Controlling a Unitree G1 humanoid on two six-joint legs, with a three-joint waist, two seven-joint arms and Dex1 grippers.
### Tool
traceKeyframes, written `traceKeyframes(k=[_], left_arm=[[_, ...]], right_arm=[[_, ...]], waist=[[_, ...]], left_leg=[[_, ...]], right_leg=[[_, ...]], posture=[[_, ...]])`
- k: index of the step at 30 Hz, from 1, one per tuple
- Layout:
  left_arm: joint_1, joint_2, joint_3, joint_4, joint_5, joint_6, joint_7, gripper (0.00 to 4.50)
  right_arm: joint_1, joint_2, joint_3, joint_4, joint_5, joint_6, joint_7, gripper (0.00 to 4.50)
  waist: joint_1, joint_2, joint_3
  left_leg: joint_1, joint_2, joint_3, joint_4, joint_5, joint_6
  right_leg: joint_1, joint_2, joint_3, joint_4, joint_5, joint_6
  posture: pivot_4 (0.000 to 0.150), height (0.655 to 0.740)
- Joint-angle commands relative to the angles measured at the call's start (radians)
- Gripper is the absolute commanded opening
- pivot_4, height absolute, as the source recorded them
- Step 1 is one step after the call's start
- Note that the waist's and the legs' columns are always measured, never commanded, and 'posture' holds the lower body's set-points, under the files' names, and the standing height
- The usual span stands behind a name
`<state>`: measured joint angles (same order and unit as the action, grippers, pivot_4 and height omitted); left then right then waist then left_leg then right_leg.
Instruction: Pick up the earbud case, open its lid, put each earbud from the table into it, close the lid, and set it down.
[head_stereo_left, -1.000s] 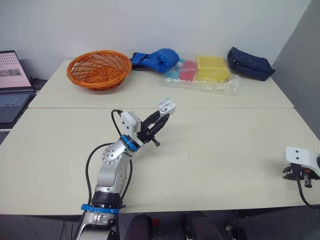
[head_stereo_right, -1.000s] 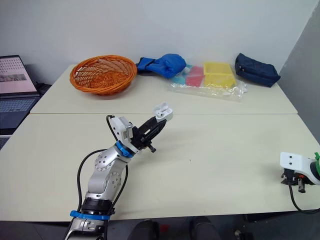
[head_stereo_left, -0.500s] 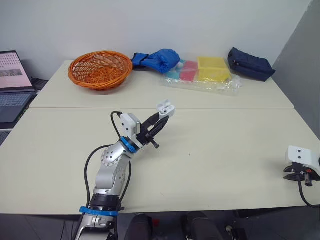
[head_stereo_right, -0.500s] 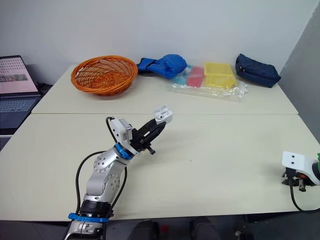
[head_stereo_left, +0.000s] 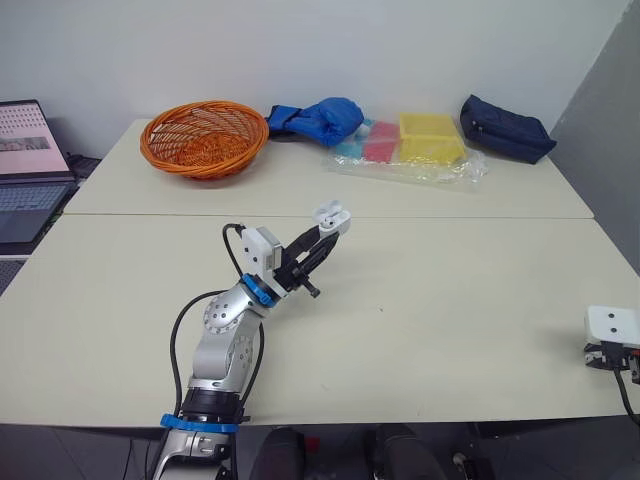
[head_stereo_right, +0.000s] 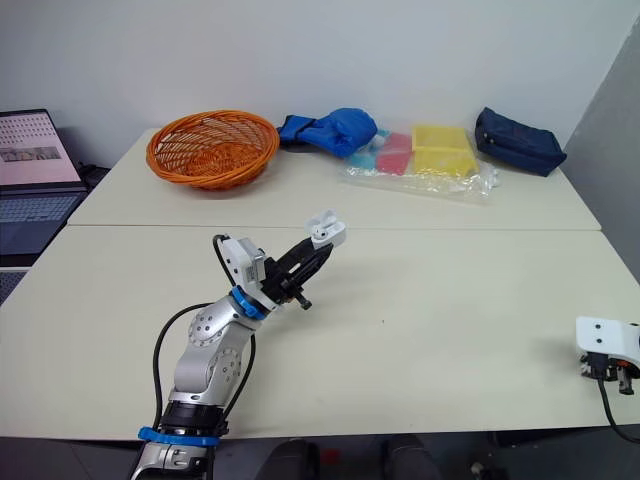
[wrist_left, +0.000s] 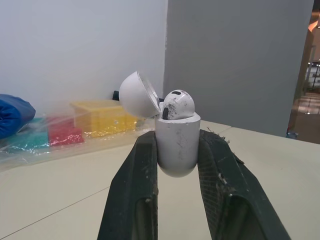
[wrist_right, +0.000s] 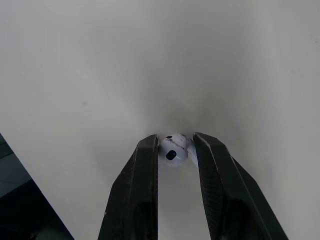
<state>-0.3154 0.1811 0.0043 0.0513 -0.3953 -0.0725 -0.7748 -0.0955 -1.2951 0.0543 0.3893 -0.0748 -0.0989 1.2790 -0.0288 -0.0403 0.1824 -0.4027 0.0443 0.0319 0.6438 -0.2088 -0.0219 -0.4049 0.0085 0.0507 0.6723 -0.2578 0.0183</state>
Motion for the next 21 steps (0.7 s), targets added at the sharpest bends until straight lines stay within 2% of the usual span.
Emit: traceKeyframes(k=[1, 4, 10, 21], left_arm=[[-0.002, -0.004, -0.003, -0.037, -0.010, -0.013, 0.001, 0.73], [-0.001, -0.002, -0.002, -0.037, -0.012, -0.012, 0.000, 0.73], [-0.004, -0.002, -0.003, -0.036, -0.011, -0.010, -0.002, 0.73], [-0.006, -0.007, -0.007, -0.041, -0.008, -0.006, 0.006, 0.73]], right_arm=[[0.005, -0.019, -0.011, 0.007, -0.013, -0.011, -0.001, 1.15], [0.011, -0.021, -0.011, 0.010, -0.022, -0.046, -0.008, 1.15], [-0.004, -0.026, 0.006, 0.043, -0.061, -0.286, -0.032, 1.15], [-0.057, -0.049, 0.054, 0.120, -0.159, -0.495, -0.065, 1.15]], waist=[[0.000, 0.000, 0.000], [0.000, 0.000, 0.000], [0.000, 0.000, 0.000], [-0.001, 0.001, 0.000]], left_leg=[[0.000, 0.000, 0.000, 0.000, 0.000, 0.000], [0.000, 0.000, 0.000, 0.000, 0.000, 0.000], [0.000, 0.000, 0.000, 0.000, 0.000, 0.000], [0.000, 0.000, 0.001, 0.000, 0.000, 0.000]], right_leg=[[0.000, 0.000, 0.000, 0.000, 0.000, 0.000], [0.000, 0.000, 0.000, 0.000, 0.000, 0.000], [0.000, 0.000, 0.000, 0.000, 0.000, 0.000], [0.000, 0.000, 0.001, 0.000, 0.000, 0.000]], posture=[[0.150, 0.7400], [0.150, 0.7400], [0.150, 0.7400], [0.150, 0.7400]])
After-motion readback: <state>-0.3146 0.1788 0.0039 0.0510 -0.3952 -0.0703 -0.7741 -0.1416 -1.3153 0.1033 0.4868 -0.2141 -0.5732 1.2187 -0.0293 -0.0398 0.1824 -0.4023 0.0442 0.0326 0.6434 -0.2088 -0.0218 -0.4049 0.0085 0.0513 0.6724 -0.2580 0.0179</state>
